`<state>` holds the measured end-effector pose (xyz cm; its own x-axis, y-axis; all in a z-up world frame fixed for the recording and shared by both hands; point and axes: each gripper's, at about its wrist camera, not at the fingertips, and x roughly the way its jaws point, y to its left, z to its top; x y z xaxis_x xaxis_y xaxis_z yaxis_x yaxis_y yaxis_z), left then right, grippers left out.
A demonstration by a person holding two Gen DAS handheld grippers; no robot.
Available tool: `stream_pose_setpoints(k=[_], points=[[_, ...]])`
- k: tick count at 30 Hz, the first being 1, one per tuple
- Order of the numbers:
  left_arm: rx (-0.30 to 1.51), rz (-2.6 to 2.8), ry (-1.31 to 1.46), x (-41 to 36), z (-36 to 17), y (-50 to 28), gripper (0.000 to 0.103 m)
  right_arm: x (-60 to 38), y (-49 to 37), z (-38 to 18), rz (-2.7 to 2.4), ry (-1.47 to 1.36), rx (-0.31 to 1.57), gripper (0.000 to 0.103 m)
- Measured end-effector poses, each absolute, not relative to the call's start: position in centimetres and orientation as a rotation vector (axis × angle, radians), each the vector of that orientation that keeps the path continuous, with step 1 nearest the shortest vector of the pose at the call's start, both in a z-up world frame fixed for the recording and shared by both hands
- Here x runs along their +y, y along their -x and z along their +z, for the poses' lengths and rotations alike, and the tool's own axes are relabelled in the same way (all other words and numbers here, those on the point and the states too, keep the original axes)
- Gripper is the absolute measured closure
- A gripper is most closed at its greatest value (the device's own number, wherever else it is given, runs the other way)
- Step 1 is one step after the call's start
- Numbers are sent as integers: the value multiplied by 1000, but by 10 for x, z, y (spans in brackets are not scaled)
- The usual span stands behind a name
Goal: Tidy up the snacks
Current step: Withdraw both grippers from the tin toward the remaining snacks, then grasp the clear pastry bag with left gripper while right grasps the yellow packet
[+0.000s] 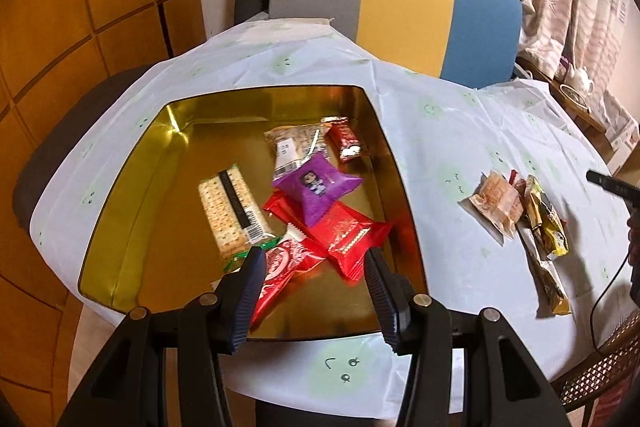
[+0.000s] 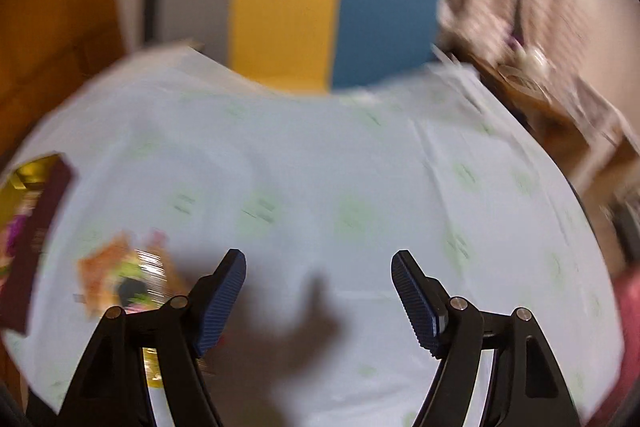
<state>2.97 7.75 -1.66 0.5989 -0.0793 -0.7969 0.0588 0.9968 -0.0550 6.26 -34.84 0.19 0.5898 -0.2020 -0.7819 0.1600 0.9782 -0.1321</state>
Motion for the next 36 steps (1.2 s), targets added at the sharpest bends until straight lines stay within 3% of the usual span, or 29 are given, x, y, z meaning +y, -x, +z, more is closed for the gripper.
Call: stream_pose_setpoints(k=[17,26,30,36], points=[[945,-303,-91,-2,-4,-38,51,-365,-68,5,-196,-91,917,23],[1047,-465,-221,-68,-29,-69,51,-363,-64,11,-170,-114,898,21],[1072,-561,-258,-92,-37,-87,30,-364,-63,13,-163,-124,893,19],[1109,-639,-404,-124,-57,-112,29,-364,-64,14,-161,-134,891,18]])
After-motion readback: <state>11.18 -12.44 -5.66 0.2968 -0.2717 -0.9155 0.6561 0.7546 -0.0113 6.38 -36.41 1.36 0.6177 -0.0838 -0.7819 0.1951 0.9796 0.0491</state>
